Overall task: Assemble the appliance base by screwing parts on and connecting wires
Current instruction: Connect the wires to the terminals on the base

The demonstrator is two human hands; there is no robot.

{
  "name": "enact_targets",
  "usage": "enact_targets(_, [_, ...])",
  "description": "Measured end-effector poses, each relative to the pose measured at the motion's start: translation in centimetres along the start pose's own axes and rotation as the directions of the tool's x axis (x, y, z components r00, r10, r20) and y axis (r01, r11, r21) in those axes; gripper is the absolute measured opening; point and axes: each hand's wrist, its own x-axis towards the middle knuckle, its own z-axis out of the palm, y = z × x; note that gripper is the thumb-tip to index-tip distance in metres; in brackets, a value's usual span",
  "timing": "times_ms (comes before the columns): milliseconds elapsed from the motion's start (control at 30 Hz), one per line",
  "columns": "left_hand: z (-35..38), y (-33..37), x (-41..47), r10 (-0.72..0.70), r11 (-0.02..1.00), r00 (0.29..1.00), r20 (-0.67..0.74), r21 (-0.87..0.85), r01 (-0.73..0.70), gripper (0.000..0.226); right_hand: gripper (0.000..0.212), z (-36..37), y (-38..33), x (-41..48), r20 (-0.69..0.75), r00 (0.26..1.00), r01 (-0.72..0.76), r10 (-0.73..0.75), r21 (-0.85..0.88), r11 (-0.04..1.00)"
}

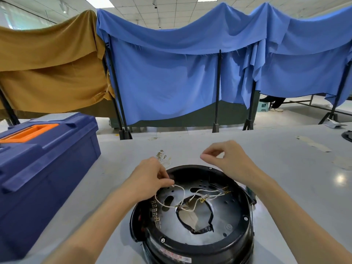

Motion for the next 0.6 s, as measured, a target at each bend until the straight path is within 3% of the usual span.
enact_targets(133, [0.2,0.1,0.0,-0.008,0.999,0.999,0.041,0.050,0.006,0.015,0.015,1.3,-3.3,-1.1,0.236,0.968,0.090,-0.082,-0.024,0.996])
enact_targets(267, [0.2,0.1,-0.2,0.008,1.000,1.000,0.030,-0.003,-0.008,0.018,0.028,3.6,-3.9,-1.6,0.410,0.912,0.093,-0.016,-0.168,0.981])
enact_targets(400, [-0.2,0.1,-0.2,0.007,0.998,0.999,0.034,-0.070,-0.005,0.018,0.026,4.4,-3.3,-1.9,0.445,0.894,0.022,0.054,-0.164,0.986])
enact_targets(600, [-0.8,-0.6,-0.2,-0.017,0.973,1.000,0.005,-0.229,0.018,0.019,0.023,3.7,-3.2,-1.6,0.372,0.924,-0.079,0.087,-0.036,0.996])
